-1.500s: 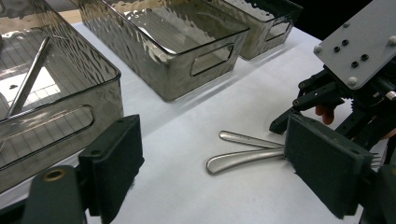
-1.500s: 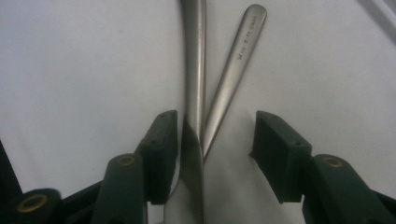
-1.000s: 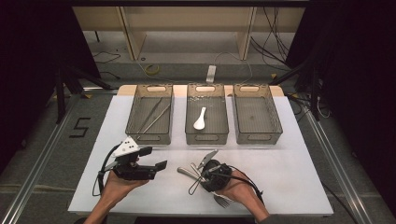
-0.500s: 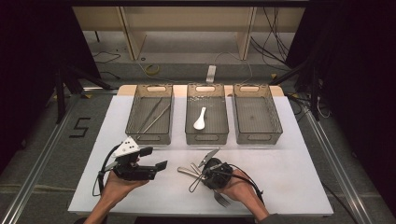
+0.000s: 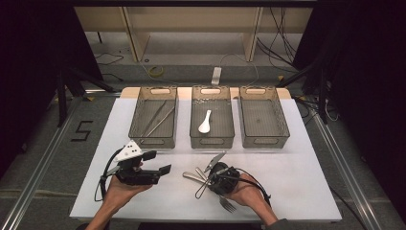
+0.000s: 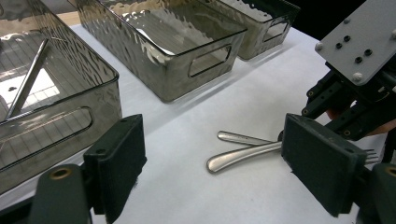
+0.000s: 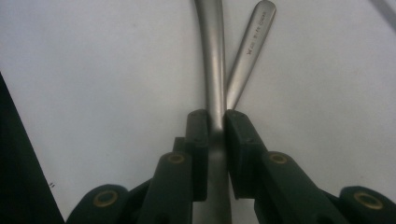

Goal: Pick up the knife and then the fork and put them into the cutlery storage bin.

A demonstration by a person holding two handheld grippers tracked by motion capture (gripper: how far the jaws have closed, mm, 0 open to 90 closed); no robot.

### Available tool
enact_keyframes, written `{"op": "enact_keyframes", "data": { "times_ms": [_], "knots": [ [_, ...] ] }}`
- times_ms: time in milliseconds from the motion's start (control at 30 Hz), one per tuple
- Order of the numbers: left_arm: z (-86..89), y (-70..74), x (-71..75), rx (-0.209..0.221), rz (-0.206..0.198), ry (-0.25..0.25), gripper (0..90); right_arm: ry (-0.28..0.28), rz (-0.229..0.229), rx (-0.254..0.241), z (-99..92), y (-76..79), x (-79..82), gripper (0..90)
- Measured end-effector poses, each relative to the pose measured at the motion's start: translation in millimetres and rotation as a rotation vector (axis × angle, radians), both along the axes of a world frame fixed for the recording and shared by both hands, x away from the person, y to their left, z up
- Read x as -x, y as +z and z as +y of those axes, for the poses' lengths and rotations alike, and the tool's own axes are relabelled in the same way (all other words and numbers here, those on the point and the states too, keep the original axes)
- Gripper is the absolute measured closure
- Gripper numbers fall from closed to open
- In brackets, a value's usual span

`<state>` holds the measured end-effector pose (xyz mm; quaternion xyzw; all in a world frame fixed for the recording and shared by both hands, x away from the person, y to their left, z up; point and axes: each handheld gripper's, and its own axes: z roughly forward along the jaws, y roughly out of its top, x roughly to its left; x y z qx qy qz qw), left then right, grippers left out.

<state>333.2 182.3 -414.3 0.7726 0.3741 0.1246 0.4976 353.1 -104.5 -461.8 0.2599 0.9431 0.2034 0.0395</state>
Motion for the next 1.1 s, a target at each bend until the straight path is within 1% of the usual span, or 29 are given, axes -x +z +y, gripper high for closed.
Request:
{"op": "enact_keyframes", "data": {
  "times_ms": [67,100,133,167,267,300,367,433,567,600,633,667,700,733,767,800,833,867,900,1100],
  "knots": [
    [0.1,0.1,0.1,0.000,0.000,0.000,21.0,-0.001,0.006,0.000,-0.1,0.6,0.3,80.7],
    [0.2,0.1,0.1,0.001,-0.001,0.000,21.0,-0.011,0.007,-0.011,0.2,0.5,0.8,80.7],
    [0.0,0.1,0.2,0.005,-0.001,0.003,21.0,0.000,-0.001,-0.009,-1.0,0.6,0.3,80.7],
    [0.3,0.1,0.0,0.005,-0.003,0.005,21.1,-0.001,-0.003,-0.012,-1.4,0.9,0.1,80.7],
    [0.6,0.0,-0.3,0.006,-0.001,0.006,21.1,-0.001,0.004,-0.014,-3.4,2.8,-0.2,80.7],
    [0.8,0.1,-0.3,0.007,-0.001,0.006,21.1,-0.005,-0.007,-0.021,-4.1,2.7,-0.6,80.8],
    [1.5,0.3,-0.6,0.007,-0.002,0.005,21.1,-0.015,-0.004,-0.027,-6.8,4.6,-1.6,80.8],
    [1.8,0.4,-0.6,0.010,0.000,0.006,21.1,-0.018,-0.016,-0.033,-10.1,6.4,-2.7,80.8],
    [1.8,0.4,-0.5,0.022,-0.001,0.011,21.1,-0.034,-0.014,-0.060,-14.2,10.6,-3.5,80.8],
    [1.8,0.3,-0.6,0.021,-0.001,0.010,21.1,-0.032,-0.015,-0.053,-15.2,11.4,-3.9,80.8],
    [1.9,0.3,-0.7,0.020,0.000,0.011,21.1,-0.026,-0.023,-0.061,-15.9,11.1,-4.4,80.7],
    [1.9,0.2,-0.7,0.021,-0.001,0.011,21.0,-0.037,-0.018,-0.063,-16.0,11.6,-4.0,80.8],
    [1.8,0.3,-0.6,0.025,-0.001,0.012,21.0,-0.035,-0.020,-0.063,-16.8,12.0,-4.7,80.8],
    [1.9,0.4,-0.6,0.027,-0.001,0.013,21.0,-0.030,-0.029,-0.067,-17.9,11.8,-5.4,80.7],
    [2.1,0.4,-0.6,0.029,-0.003,0.014,21.0,-0.043,-0.025,-0.068,-18.6,12.7,-5.3,80.7],
    [2.3,0.4,-0.6,0.030,-0.004,0.014,21.0,-0.039,-0.024,-0.069,-19.9,13.1,-6.1,80.8],
    [2.5,0.5,-0.7,0.031,-0.004,0.015,20.9,-0.052,-0.025,-0.074,-20.6,13.8,-6.2,80.8],
    [2.7,0.6,-0.6,0.033,-0.004,0.016,20.9,-0.048,-0.031,-0.074,-22.4,14.2,-7.2,80.8],
    [3.0,0.7,-0.8,0.031,-0.007,0.016,20.8,-0.053,-0.027,-0.078,-23.5,14.8,-7.6,80.8],
    [4.2,1.5,-0.7,0.050,-0.009,0.021,20.5,-0.075,-0.042,-0.095,-32.9,19.7,-11.3,80.7]
  ]
}}
